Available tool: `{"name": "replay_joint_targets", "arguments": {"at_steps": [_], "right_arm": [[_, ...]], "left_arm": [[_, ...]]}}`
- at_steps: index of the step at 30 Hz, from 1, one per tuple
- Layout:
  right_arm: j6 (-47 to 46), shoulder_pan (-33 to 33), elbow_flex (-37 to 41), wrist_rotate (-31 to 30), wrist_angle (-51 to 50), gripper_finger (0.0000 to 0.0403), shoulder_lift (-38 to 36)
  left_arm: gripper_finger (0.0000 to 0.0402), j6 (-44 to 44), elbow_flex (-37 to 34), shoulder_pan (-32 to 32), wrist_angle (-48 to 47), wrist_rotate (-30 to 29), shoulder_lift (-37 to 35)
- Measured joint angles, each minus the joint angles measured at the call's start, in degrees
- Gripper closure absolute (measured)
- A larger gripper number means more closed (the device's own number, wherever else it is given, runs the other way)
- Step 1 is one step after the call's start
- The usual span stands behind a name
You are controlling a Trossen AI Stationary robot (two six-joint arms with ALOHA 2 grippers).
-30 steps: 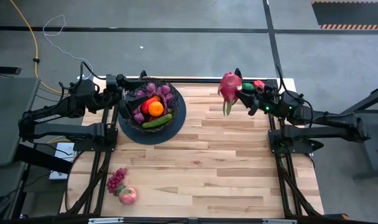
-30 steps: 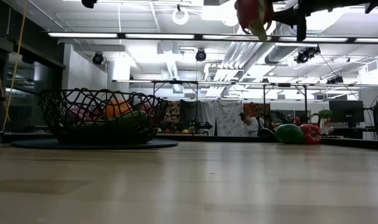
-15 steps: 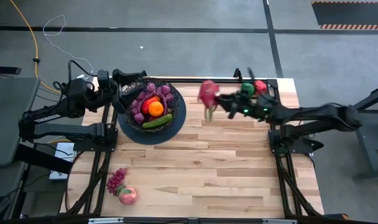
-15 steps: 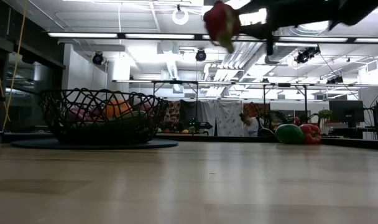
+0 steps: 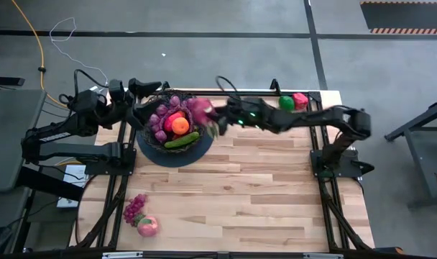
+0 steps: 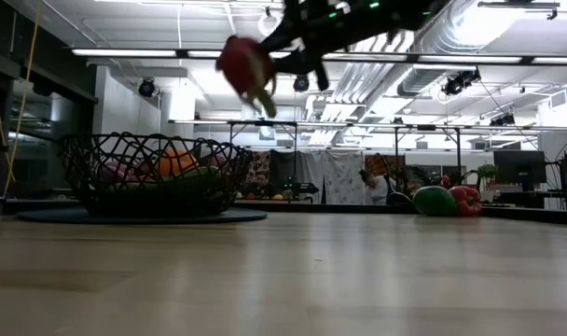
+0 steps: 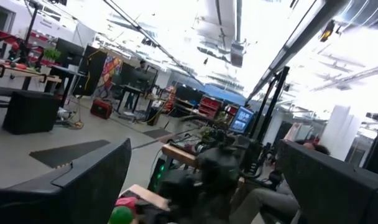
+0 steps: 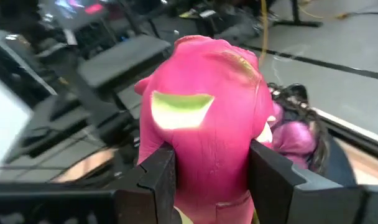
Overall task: Build produce basket
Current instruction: Put the pink dragon fruit into the black wire basket
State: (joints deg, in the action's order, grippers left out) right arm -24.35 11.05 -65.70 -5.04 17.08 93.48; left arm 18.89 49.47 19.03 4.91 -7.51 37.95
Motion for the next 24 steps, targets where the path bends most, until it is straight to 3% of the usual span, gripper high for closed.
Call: {"name": "replay_joint_targets", "arguments": {"at_steps": [4,10,14,20,24], "right_arm": [[-1.15,2.17,-9.52,1.57,-3.94,0.0253,7.29],[-13.69,4.0,-20.94,3.81,-6.92,0.0253,15.7],[-14.4,4.06,-26.45,4.32,-13.64,0.0253,20.31],[-19.37,3.97,-29.14,5.06,-19.97,0.0249,23.86],[-19.47,4.02,-29.11,4.09,-20.15,0.0214,24.16]], "left_arm": [[0.0011,0.96,0.0,0.0,1.19,0.13,0.0],[0.0011,1.02,0.0,0.0,1.41,0.44,0.0],[0.0011,0.92,0.0,0.0,1.41,0.48,0.0],[0.0011,0.61,0.0,0.0,1.39,0.47,0.0],[0.0011,0.0,0.0,0.01,1.39,0.48,0.0]]}}
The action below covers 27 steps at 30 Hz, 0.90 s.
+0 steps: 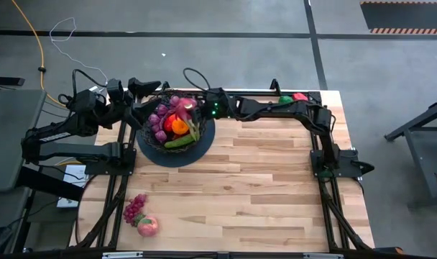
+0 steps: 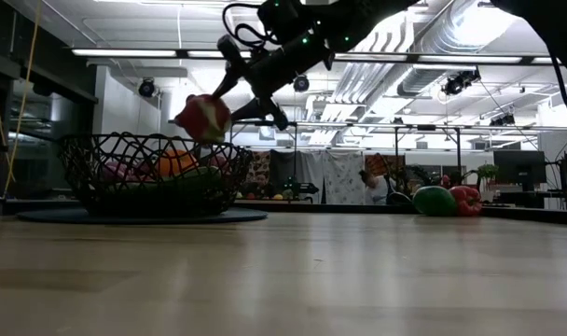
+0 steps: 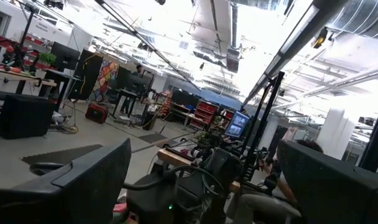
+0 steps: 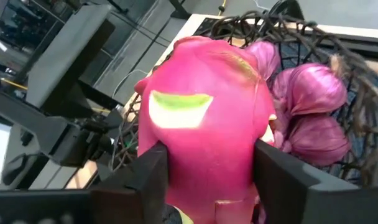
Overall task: Build produce basket
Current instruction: Put the pink dragon fruit into the black wire basket
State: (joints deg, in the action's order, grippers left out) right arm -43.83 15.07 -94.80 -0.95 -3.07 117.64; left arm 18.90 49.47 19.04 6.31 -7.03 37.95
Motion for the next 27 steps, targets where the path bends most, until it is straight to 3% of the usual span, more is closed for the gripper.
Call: {"name": "replay_joint_targets", "arguments": {"at_steps": [8,20,24,27], "right_arm": [[0.11,1.3,0.0,0.86,-1.16,0.0128,0.0],[-0.41,2.1,0.0,-1.07,-5.83,0.0121,-1.95],[-4.82,1.88,0.0,1.23,-2.83,0.0121,-1.88],[-8.7,1.19,0.0,-1.77,-1.2,0.0121,-1.95]], "left_arm": [[0.0011,0.0,0.0,-0.01,-0.02,0.0,0.0],[0.0011,-0.02,0.0,0.0,-0.59,0.0,0.03],[0.0011,-0.93,0.0,0.08,-1.14,-0.07,0.04],[0.0011,-1.36,0.0,0.06,-1.14,-0.4,0.04]]}}
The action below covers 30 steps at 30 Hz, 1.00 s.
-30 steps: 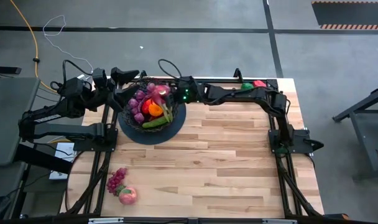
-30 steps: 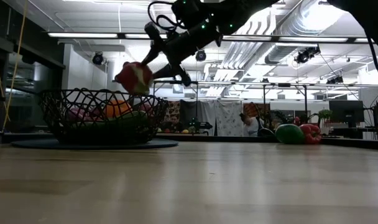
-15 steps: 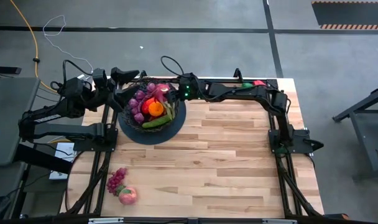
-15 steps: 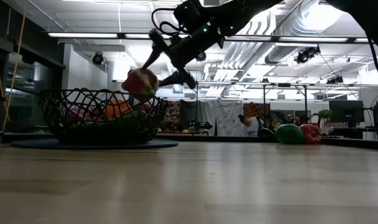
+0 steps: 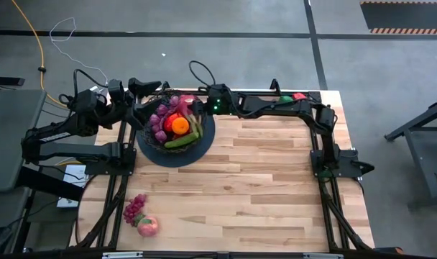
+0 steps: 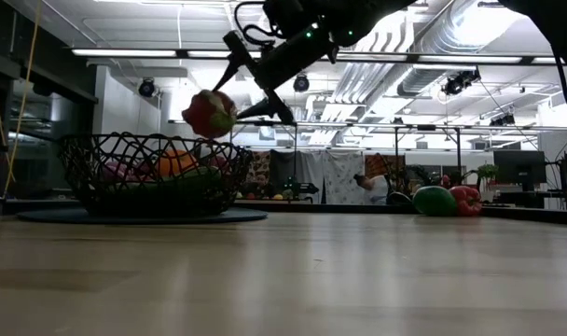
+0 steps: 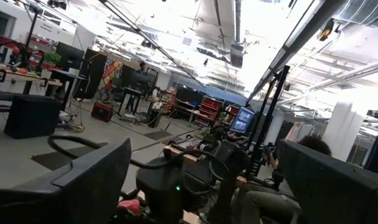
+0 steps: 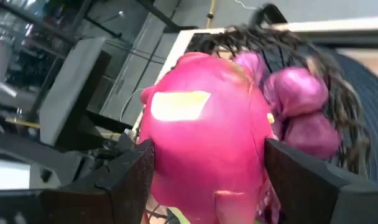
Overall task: Build produce basket
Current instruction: Put the pink dragon fruit into the black wire basket
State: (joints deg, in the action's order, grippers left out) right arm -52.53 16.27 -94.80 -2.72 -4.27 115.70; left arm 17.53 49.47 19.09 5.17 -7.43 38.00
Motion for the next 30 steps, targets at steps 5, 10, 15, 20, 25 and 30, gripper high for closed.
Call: {"name": "replay_joint_targets", "arguments": {"at_steps": [5,10,15,20,25,30], "right_arm": [[-3.74,0.05,0.0,-0.75,-1.96,0.0121,0.03],[-2.17,-0.36,0.06,-2.07,-5.17,0.0121,0.15],[1.46,-1.27,0.04,-2.35,2.15,0.0121,0.07],[-1.31,-1.76,0.04,-6.81,1.14,0.0121,0.07],[-0.11,-1.81,0.04,-7.19,-1.62,0.0121,0.09],[0.06,-1.81,0.04,-7.34,-1.55,0.0121,0.09]], "left_arm": [[0.0011,0.27,0.0,0.02,0.0,-0.1,0.0],[0.0011,0.27,0.0,0.01,-0.29,-0.15,0.0],[0.0011,0.29,0.0,0.02,-1.33,-0.91,0.0],[0.0011,0.29,0.0,0.0,-1.51,-0.93,0.0],[0.0011,0.29,0.0,0.01,-1.51,-0.93,0.0],[0.0011,0.29,0.0,0.0,-1.51,-0.91,0.0]]}}
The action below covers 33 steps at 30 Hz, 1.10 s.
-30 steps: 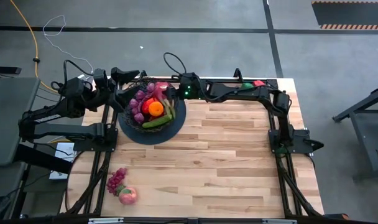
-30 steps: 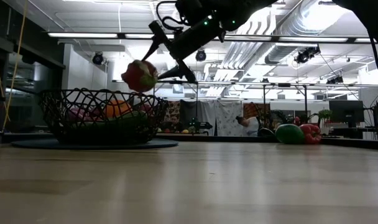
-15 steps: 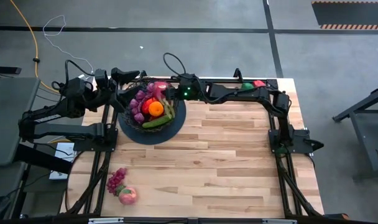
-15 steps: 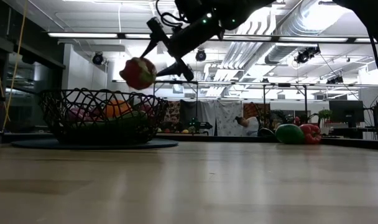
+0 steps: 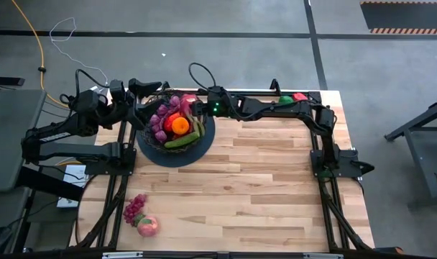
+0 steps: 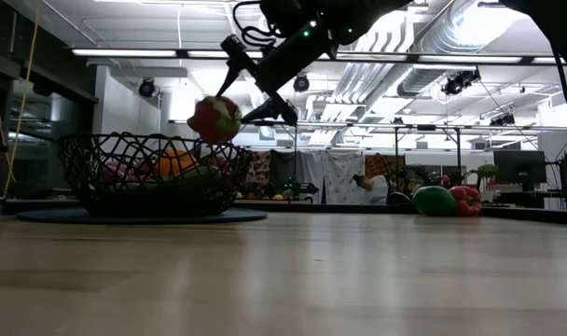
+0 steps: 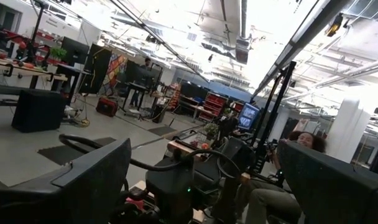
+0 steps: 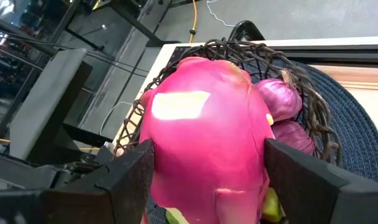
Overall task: Build produce basket
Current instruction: Put the pink dragon fruit into the black wire basket, then put the pink peach into the black wire basket
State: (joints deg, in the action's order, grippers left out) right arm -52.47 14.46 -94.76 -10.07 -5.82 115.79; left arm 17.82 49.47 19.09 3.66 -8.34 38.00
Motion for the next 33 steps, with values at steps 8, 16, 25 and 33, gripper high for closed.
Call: {"name": "replay_joint_targets", "arguments": {"at_steps": [8,16,25,33], "right_arm": [[0.02,0.0,0.0,0.7,0.09,0.0121,0.0],[1.54,0.0,0.0,1.92,0.96,0.0087,0.0],[4.97,0.69,0.0,4.96,1.0,0.0013,0.0],[13.4,5.04,0.0,17.7,-1.31,0.0026,-5.04]], "left_arm": [[0.0011,0.0,0.0,0.0,0.0,0.0,0.0],[0.0011,0.0,0.0,0.0,0.0,0.05,0.0],[0.0011,0.0,0.0,0.0,0.0,0.09,0.0],[0.0011,0.0,0.0,0.0,0.0,0.09,0.0]]}}
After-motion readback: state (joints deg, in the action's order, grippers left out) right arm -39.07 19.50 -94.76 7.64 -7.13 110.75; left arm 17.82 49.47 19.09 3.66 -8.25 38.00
